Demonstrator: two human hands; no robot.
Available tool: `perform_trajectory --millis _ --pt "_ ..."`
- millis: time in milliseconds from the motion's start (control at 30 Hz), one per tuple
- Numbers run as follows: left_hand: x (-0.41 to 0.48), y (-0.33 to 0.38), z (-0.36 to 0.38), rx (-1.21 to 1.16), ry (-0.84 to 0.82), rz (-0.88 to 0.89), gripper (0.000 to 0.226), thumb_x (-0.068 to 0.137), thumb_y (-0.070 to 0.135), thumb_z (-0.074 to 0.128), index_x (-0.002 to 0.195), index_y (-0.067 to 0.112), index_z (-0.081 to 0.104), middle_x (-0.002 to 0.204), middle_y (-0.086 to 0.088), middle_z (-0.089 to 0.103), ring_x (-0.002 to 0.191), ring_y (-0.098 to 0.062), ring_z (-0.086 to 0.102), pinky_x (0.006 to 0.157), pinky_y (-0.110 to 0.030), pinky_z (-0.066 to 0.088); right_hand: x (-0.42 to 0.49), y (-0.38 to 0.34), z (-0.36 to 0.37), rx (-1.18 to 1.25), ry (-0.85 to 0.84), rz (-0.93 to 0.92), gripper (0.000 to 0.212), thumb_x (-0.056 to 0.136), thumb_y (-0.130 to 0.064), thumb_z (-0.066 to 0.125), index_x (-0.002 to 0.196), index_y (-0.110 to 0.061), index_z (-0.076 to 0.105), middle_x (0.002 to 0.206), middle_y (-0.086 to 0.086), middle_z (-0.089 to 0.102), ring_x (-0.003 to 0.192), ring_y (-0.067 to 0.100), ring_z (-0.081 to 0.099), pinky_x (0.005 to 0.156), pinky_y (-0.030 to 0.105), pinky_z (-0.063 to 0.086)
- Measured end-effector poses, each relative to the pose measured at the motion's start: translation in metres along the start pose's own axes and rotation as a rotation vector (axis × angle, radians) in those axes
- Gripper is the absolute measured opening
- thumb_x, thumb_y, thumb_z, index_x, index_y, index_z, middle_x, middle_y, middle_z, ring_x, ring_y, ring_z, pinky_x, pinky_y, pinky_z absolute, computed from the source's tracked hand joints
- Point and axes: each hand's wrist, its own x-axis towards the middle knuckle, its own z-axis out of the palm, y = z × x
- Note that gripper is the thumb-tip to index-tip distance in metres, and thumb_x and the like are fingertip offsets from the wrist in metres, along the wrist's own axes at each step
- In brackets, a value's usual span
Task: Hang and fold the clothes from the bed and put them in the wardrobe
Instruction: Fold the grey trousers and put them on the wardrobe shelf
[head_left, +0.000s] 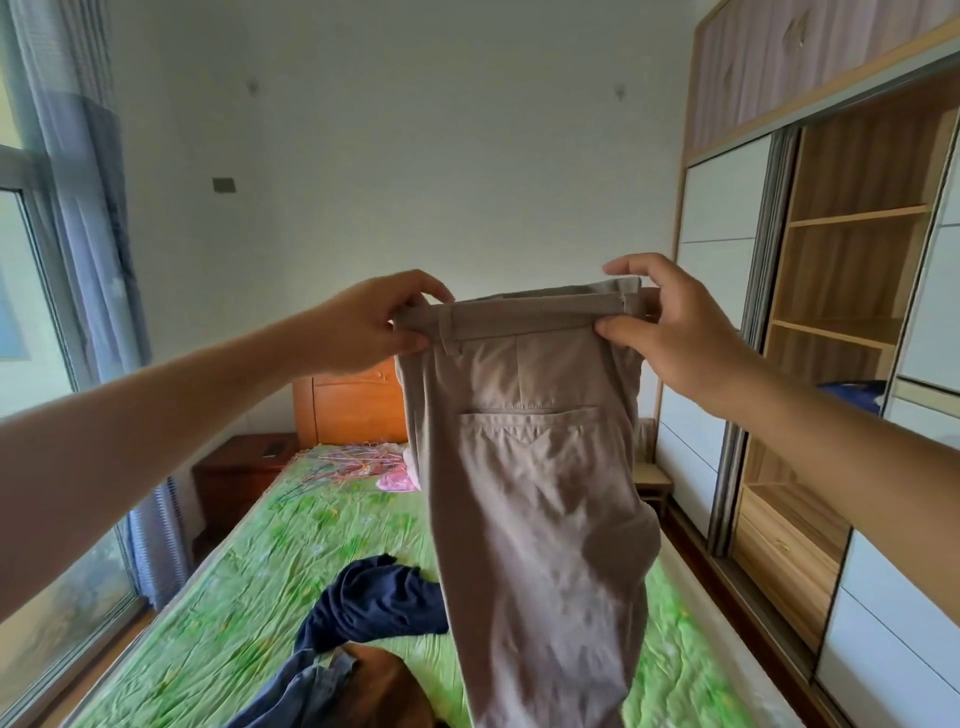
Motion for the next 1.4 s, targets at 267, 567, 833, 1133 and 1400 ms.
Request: perform_trajectory --millis 267,567,833,1133,1400 --pt "0.031 0.085 0.024 0.18 -0.275 -0.079 0.091 0.074 0.059 0.079 0.15 0.035 0.035 0.134 0.016 0.051 0.12 -0.004 0.048 0.099 -0.021 0.035 -0.008 -0.011 0.024 0.177 -0.038 0.013 0.05 0.089 -0.003 0.069 0.122 -0.027 0.04 0.085 0.016 0.066 0.063 0.013 0.059 0.052 0.022 0.045" --pt "0.051 0.086 0.061 0.131 -0.248 0.059 0.026 0.087 0.031 0.076 0.096 0.009 0.067 0.08 -0.003 0.066 0.066 -0.005 0.054 0.061 -0.021 0.042 -0.086 0.044 0.022 0.281 -0.308 0.284 0.042 0.08 -0.03 0.075 0.115 -0.044 0.058 0.1 0.005 0.074 0.096 0.024 0.069 0.093 0.038 0.056" --pt "0.062 0.082 0.023 0.187 -0.126 0.079 0.022 0.087 0.03 0.076 0.094 0.011 0.066 0.081 -0.003 0.065 0.062 0.005 0.053 0.06 -0.016 0.041 -0.179 0.147 0.049 0.063 -0.421 0.81 0.044 0.072 -0.058 0.074 0.088 -0.017 0.073 0.087 0.002 0.075 0.081 0.015 0.068 0.08 0.038 0.054" --pt "0.047 0.072 0.001 0.217 -0.093 0.004 0.021 0.089 0.029 0.074 0.077 0.029 0.056 0.073 0.008 0.059 0.063 0.002 0.052 0.061 -0.017 0.04 -0.153 0.108 0.092 1.167 0.064 1.011 0.044 0.091 -0.04 0.055 0.11 -0.006 0.075 0.109 0.018 0.073 0.091 0.031 0.073 0.088 0.042 0.051" --pt "0.007 0.023 -0.012 0.136 -0.113 -0.228 0.019 0.084 0.033 0.077 0.094 0.02 0.068 0.089 -0.001 0.071 0.087 -0.02 0.067 0.08 -0.039 0.053 -0.13 0.107 0.093 1.215 0.264 0.852 0.02 0.097 -0.012 0.054 0.109 -0.008 0.07 0.095 0.017 0.074 0.08 0.03 0.071 0.072 0.039 0.056"
